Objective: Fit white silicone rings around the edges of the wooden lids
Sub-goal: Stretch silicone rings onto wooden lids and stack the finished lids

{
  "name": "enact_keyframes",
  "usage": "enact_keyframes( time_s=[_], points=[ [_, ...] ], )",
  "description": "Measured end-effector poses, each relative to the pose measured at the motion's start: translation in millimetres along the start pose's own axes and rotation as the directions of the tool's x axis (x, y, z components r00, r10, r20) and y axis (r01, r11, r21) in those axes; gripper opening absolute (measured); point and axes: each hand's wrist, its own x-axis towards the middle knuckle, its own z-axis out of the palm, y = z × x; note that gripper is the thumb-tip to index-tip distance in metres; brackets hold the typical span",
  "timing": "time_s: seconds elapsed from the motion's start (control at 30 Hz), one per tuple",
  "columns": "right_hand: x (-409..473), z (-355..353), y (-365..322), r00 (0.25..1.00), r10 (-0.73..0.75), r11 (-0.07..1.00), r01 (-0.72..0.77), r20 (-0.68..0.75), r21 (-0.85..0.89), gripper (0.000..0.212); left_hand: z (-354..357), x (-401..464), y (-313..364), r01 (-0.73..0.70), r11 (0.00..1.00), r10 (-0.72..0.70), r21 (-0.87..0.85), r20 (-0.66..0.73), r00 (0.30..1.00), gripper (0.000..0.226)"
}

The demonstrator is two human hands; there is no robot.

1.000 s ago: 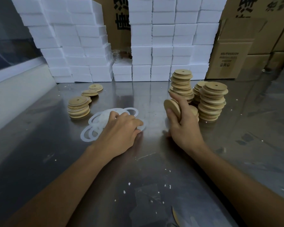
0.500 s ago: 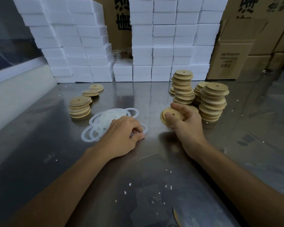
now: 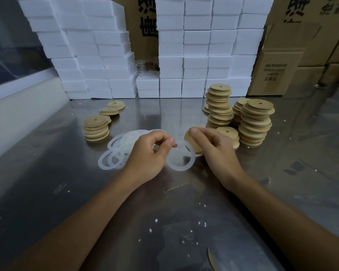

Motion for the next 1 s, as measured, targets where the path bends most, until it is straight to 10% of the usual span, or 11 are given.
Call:
enact_keyframes(
  time_s=[0.23, 0.57, 1.0],
  points=[
    [-3.8, 6.4, 1.1, 0.973, -0.181, 0.972, 0.200, 0.144, -0.126, 0.015, 11.5, -2.2, 2.3, 0.107, 0.980, -0.106, -0.170, 0.014, 0.994, 0.019],
    [-4.5, 6.7, 6.0, 0.963, -0.245, 0.947, 0.262, 0.109, -0.186, 0.017, 17.2, -7.7, 15.1, 0.403, 0.694, -0.354, -0.596, 0.206, 0.913, 0.032],
    [-2.1, 6.7, 3.8, 0.992, -0.123, 0.982, 0.124, 0.013, -0.142, 0.007, 14.4, -3.3, -3.6, 0.238, 0.855, -0.306, -0.461, -0.077, 0.949, 0.016]
  ],
)
